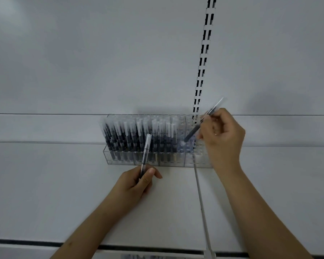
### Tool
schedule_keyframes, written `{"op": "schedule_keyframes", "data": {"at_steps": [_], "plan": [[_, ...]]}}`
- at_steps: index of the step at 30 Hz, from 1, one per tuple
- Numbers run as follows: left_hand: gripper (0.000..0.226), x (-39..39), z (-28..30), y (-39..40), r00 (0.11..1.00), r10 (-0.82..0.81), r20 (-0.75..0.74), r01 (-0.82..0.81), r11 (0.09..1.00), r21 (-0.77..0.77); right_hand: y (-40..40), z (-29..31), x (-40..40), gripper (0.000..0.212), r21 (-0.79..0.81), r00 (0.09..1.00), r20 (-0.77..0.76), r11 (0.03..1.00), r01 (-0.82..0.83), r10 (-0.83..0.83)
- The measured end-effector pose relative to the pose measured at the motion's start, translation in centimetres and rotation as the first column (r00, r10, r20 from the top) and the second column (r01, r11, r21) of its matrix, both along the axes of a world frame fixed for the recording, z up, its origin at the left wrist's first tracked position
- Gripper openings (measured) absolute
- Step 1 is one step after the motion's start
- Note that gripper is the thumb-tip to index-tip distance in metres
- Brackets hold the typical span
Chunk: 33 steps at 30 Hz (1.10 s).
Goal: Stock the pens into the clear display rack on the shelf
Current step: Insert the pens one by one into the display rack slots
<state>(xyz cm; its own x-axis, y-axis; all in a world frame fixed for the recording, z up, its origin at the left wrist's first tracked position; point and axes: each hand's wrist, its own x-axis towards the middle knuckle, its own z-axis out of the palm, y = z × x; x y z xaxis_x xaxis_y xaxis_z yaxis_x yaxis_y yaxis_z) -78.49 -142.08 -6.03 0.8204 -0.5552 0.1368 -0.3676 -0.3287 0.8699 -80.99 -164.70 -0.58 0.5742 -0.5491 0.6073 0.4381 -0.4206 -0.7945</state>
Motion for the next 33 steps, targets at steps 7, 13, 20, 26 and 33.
{"op": "schedule_keyframes", "data": {"at_steps": [7, 13, 20, 26, 33], "plan": [[0.035, 0.0, 0.0, 0.0, 1.000, 0.013, 0.009, -0.013, 1.000, 0.014, -0.5, -0.7, 1.0, 0.015, -0.305, 0.982, -0.169, 0.952, 0.033, -0.089], [0.034, -0.1, 0.0, 0.0, 1.000, 0.009, 0.012, -0.009, 1.000, 0.015, -0.5, -0.7, 1.2, 0.016, -0.361, 0.972, -0.218, 0.933, 0.006, -0.091], [0.034, -0.1, -0.1, 0.1, 1.000, 0.000, 0.001, 0.000, 1.000, 0.004, -0.1, -2.1, 1.8, 0.020, -0.632, 0.912, -0.358, 0.771, -0.078, -0.202], [0.033, 0.0, -0.1, 0.1, 1.000, -0.013, -0.003, 0.013, 1.000, 0.004, 0.5, -1.9, 1.9, 0.023, -0.697, 0.861, -0.382, 0.716, -0.031, -0.335], [0.033, 0.0, 0.0, 0.1, 1.000, 0.007, -0.005, -0.007, 1.000, 0.003, -0.8, -1.6, 1.5, 0.035, -0.661, 0.877, -0.339, 0.749, 0.036, -0.341]]}}
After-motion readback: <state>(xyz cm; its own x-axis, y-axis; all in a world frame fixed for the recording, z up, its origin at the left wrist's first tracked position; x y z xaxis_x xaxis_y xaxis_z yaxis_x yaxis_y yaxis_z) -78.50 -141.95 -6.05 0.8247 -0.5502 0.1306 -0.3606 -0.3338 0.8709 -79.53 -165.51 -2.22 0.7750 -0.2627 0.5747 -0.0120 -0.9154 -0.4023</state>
